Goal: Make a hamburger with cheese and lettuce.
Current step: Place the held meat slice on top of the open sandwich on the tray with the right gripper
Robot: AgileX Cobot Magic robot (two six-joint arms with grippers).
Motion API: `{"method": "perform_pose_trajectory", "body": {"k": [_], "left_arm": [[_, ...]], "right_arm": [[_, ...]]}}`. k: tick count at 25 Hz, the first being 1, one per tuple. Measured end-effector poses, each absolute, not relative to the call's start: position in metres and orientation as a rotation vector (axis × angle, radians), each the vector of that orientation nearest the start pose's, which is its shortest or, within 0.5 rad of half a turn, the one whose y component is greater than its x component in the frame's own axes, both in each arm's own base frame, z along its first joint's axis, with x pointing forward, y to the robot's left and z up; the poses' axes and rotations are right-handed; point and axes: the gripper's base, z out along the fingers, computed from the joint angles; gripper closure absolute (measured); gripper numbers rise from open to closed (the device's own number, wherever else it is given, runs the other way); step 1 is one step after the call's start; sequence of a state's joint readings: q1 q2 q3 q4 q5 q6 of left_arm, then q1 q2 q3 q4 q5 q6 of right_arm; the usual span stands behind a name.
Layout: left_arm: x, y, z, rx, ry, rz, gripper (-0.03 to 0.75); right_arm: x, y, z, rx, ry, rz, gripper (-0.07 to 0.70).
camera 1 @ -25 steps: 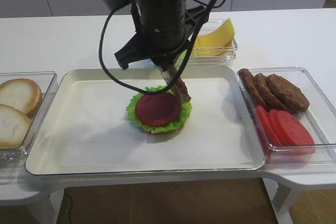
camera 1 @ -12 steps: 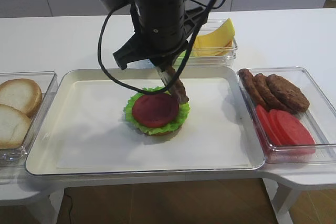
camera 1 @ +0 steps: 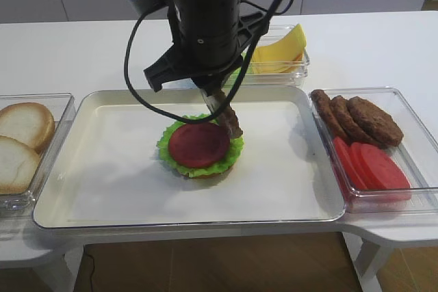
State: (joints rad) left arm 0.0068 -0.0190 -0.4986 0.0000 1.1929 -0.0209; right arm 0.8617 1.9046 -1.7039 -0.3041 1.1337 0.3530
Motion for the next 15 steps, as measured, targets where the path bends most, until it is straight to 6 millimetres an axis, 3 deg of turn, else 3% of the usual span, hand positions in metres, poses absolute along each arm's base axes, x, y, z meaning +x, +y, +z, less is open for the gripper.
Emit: {"method": "perform_pose_trajectory", "body": {"k": [11, 15], "left_arm": [[-0.014, 0.0, 0.266, -0.03, 2.159, -0.008, 0.294], [-0.014, 0.0, 0.266, -0.03, 2.159, -0.008, 0.294]], "right_arm": [[0.288, 0.293, 0.289, -0.797, 2.571, -0.117, 0.54], [0.288, 0.293, 0.299, -0.782, 2.565, -0.12, 0.54]]}}
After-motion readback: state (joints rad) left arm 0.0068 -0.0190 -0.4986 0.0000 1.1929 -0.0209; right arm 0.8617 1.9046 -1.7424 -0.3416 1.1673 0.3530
